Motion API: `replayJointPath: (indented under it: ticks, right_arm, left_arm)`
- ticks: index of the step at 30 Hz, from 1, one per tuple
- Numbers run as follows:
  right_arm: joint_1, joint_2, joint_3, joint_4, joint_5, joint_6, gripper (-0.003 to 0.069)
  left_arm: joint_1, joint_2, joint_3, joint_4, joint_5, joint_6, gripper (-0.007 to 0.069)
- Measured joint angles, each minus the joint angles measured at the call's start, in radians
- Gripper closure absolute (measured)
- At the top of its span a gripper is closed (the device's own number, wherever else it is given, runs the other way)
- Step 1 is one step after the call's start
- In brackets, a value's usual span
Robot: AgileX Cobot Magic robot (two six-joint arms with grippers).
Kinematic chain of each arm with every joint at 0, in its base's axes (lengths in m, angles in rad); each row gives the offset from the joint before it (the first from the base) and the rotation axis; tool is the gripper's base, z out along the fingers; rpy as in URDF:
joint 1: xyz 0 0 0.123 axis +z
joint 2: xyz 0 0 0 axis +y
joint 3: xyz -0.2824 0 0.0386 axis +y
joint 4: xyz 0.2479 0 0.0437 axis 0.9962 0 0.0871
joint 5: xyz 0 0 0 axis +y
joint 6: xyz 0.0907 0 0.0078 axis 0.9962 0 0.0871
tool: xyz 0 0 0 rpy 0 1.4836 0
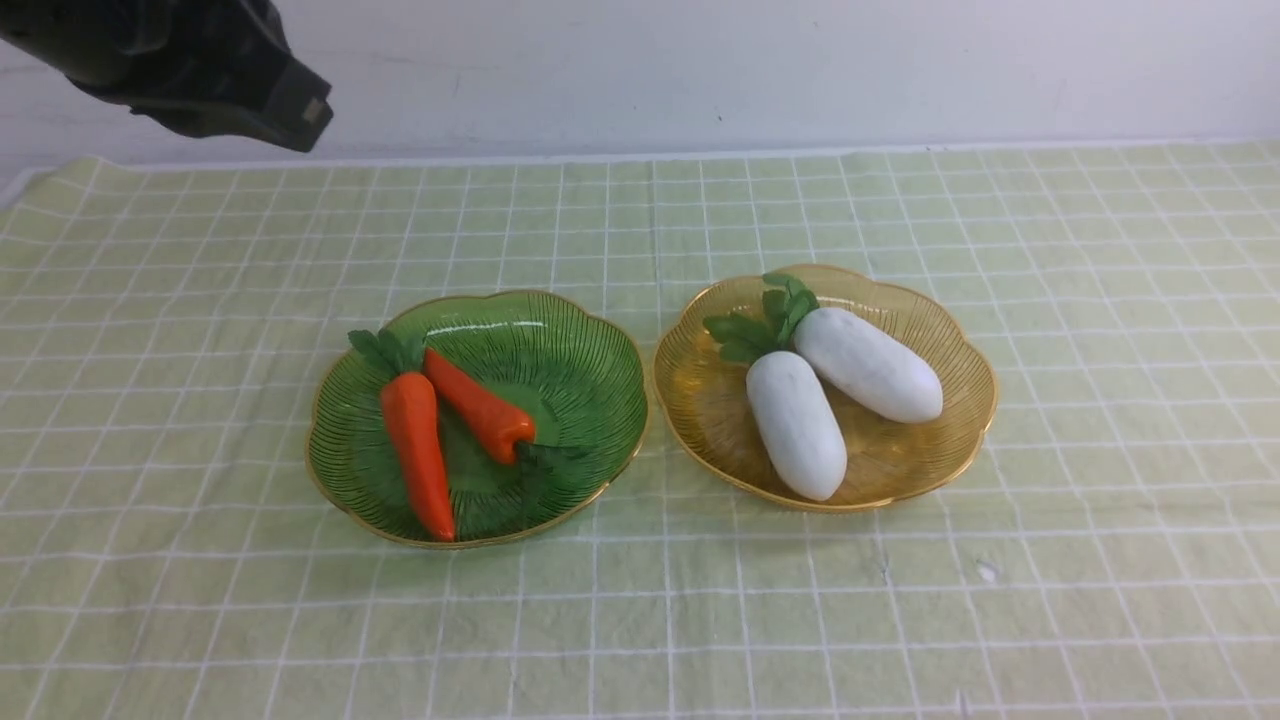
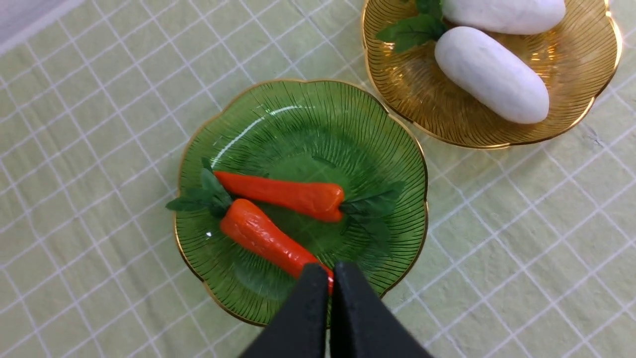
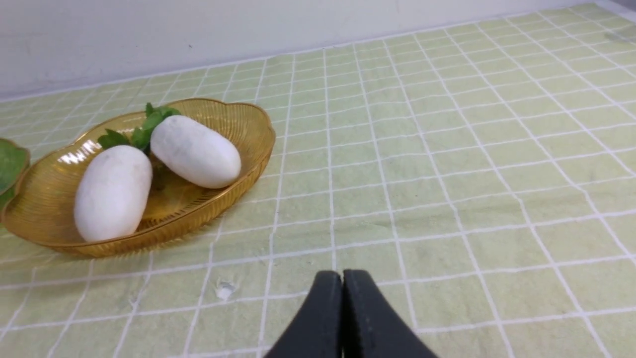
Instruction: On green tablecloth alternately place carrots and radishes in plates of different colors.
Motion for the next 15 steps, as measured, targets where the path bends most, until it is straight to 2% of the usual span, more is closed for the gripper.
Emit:
replayJointPath:
  ticks: [15]
  right_arm:
    - [0.001,0.0,0.0,0.053,0.0,0.0,0.0673]
  left_arm:
    - [0.0,-0.017,0.0,0.001,0.001,-0.03,0.0632]
